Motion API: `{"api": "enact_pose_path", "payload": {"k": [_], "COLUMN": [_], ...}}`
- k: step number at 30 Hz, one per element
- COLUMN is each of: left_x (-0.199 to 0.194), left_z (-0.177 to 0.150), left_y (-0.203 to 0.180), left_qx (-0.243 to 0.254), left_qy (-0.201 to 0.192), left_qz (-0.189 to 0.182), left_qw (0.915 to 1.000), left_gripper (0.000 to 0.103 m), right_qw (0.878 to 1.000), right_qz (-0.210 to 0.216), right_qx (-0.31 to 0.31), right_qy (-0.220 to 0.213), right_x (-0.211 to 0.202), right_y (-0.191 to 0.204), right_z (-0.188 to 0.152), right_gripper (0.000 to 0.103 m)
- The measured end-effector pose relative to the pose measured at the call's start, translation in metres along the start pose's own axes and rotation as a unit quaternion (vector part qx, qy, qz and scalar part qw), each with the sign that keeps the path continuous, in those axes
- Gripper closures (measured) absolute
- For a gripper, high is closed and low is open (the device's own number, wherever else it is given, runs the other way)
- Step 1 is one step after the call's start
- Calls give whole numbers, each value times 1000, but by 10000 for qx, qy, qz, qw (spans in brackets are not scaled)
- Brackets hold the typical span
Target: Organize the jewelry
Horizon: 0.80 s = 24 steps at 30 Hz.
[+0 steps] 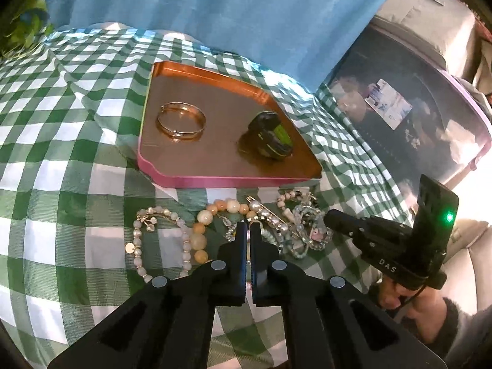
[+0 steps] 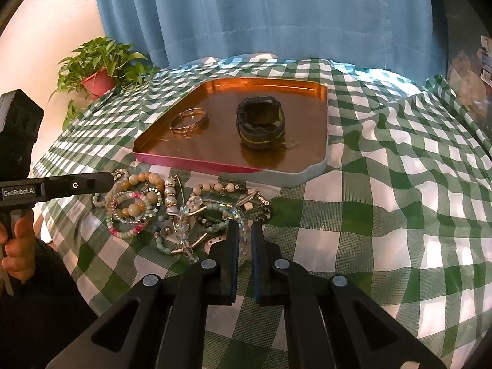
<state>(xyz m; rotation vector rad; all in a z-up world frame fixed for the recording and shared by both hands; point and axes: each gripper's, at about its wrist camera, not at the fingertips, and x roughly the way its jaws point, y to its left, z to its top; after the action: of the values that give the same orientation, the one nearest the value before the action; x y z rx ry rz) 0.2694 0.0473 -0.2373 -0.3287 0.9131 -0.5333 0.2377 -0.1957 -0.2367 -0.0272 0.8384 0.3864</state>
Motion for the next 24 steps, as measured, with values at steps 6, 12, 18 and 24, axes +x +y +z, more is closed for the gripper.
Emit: {"api": "enact_pose_path", "payload": {"k": [6, 12, 18, 24], "left_x": [-2, 0, -17, 5], "left_z": [-13, -27, -18, -13], "left_y": [2, -12, -11, -12], "left_qx": [-87, -30, -207, 28], "left_qy": [205, 440, 54, 362], "left_qz": [415, 349, 257, 425], "left_qw": [9989, 9984, 9994, 9984], "left_gripper": [92, 48, 49, 74], "right_qw": [10000, 10000, 10000, 10000], "right_qz": [-17, -37, -32, -24], "right_qx": [28, 42, 1, 3], "right_qy": [-13, -15, 30, 71], "right_x": [-4, -7, -5, -2], "right_y": [-4, -8, -9, -8], "right_z": [0, -3, -2, -3], "right_gripper": [97, 97, 97, 97]}}
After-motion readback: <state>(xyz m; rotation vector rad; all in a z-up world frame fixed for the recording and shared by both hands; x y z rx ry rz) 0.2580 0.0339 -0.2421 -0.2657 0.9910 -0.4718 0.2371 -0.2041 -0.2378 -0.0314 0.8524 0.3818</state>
